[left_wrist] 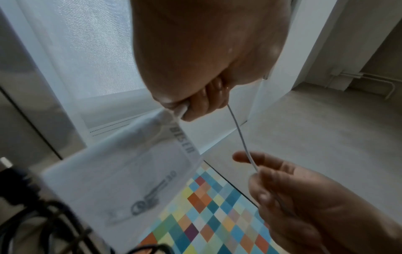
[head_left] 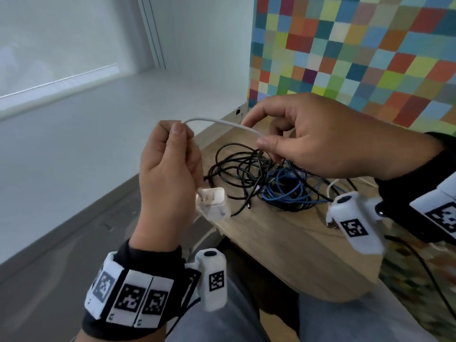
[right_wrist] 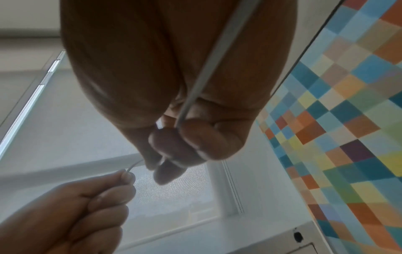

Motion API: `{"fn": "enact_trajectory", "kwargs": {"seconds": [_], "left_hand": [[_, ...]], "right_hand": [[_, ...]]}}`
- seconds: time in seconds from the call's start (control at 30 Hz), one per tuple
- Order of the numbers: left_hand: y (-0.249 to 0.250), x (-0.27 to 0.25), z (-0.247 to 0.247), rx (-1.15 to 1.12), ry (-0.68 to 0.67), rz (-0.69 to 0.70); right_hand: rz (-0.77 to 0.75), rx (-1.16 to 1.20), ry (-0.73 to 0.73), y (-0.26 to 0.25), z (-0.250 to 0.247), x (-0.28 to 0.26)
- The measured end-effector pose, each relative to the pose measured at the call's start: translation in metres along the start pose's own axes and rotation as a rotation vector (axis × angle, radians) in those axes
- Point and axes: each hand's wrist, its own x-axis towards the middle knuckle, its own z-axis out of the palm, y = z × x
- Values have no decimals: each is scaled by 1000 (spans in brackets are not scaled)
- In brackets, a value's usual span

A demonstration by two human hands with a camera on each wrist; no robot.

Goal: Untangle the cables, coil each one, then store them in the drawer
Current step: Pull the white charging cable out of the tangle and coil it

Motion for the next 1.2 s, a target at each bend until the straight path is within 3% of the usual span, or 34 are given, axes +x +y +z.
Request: {"fn": "enact_trajectory", "kwargs": {"seconds": [0.13, 0.47, 0.7, 0.97, 1.07, 1.2], "left_hand": [[15, 25, -20, -19, 126, 25], [19, 44, -46, -44, 202, 26], [28, 29, -31, 44, 120, 60], [36, 0, 0, 135, 155, 160], [38, -15, 21, 74, 160, 181], [40, -29, 40, -9, 168, 143]], "right_hand": [[25, -107, -42, -7, -8, 9], [-39, -429, -79, -27, -11, 78], [-126, -739, -79, -41, -48, 96], [-40, -320, -23, -12, -11, 44], [17, -46, 20, 14, 6, 14], [7, 132, 45, 43, 13, -27]]}}
